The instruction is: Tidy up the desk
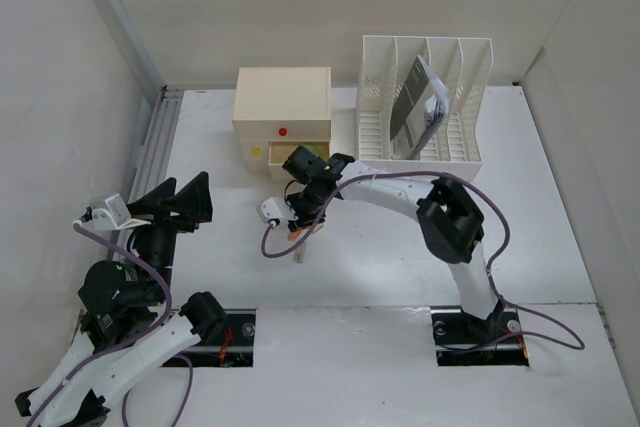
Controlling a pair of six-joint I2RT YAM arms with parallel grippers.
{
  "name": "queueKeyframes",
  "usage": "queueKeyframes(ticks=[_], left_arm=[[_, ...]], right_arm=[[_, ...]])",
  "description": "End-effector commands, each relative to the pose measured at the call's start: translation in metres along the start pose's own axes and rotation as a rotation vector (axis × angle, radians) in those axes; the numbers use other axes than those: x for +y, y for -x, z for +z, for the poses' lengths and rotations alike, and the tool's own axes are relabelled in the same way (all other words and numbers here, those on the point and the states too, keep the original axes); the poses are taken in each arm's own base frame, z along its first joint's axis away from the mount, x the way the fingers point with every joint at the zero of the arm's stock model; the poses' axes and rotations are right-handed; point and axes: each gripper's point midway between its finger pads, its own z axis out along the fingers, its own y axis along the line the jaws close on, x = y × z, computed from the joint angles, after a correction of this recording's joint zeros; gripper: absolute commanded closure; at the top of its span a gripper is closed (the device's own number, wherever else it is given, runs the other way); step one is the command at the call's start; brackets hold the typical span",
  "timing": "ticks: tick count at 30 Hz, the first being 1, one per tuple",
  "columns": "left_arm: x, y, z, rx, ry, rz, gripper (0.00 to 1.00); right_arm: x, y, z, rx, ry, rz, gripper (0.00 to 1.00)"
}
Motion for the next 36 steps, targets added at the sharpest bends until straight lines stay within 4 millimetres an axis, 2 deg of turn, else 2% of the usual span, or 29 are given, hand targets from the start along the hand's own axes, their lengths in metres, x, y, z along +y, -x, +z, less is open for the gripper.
queueKeyframes(ticks=[1, 14, 22, 28, 36], left_arm=[[-0.006, 0.005, 0.001, -0.022, -0.024, -0.012, 0.21], [-0.007, 0.002, 0.002, -0.020, -0.033, -0.012, 0.21], [-0.007, 0.002, 0.002, -0.020, -0.033, -0.012, 0.21], [-0.007, 0.002, 0.002, -0.020, -0.033, -0.012, 0.21], [-0.007, 0.002, 0.002, -0.020, -0.033, -0.012, 0.21]], right_arm=[[-0.014, 0.015, -0.007, -0.034, -0.014, -0.065, 0.57], [-0.007, -0.005, 0.018, 0.015, 0.047, -0.040, 0.54], [-0.005, -0.010, 0.021, 0.032, 0.058, -0.042, 0.53], [0.000, -0.019, 0.031, 0.074, 0.070, -0.017, 0.51], [-0.005, -0.027, 0.038, 0.120, 0.040, -0.013, 0.51]])
